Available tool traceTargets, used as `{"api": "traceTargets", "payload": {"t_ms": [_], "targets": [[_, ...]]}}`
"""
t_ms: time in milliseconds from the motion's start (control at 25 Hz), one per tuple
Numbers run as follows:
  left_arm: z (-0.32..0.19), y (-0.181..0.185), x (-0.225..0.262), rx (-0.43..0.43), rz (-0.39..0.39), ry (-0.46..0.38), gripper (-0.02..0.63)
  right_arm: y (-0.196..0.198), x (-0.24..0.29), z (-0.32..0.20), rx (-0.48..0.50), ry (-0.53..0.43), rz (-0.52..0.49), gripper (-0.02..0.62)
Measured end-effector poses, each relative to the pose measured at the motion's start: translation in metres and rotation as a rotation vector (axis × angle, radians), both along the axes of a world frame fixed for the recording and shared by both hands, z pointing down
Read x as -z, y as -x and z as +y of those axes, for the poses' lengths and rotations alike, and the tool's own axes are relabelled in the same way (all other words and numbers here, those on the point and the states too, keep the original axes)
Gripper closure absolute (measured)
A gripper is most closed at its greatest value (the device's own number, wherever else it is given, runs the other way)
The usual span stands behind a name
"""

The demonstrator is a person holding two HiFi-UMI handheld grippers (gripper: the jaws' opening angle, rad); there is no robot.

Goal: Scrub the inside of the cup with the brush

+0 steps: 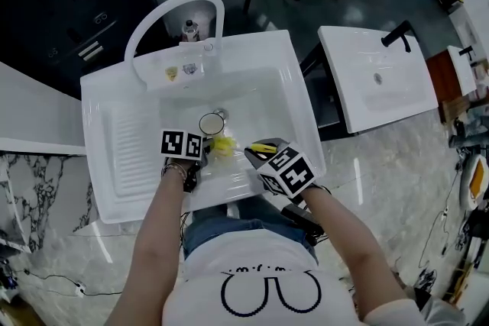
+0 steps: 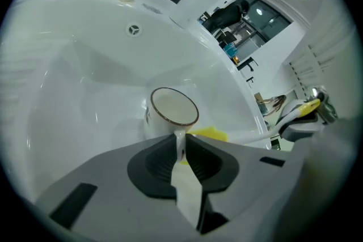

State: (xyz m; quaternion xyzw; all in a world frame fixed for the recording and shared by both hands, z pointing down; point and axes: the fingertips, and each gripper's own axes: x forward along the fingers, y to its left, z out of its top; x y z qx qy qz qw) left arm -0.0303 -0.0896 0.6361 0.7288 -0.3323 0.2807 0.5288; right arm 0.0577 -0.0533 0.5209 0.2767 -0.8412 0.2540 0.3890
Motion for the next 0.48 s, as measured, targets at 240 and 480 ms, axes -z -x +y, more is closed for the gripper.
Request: {"api": "traceTargets", "payload": {"t_ms": [240, 480], "targets": [[0.003, -0.005, -0.002, -0.021, -0.002, 0.005, 0.545, 0.001, -0.031, -0.005, -0.01, 0.02, 0.053, 0.557], [0.006, 0.0, -0.003, -0.072, -0.021, -0.015, 0.545, -0.014, 0.01, -0.01, -0.022, -0.02, -0.015, 0.557]]}}
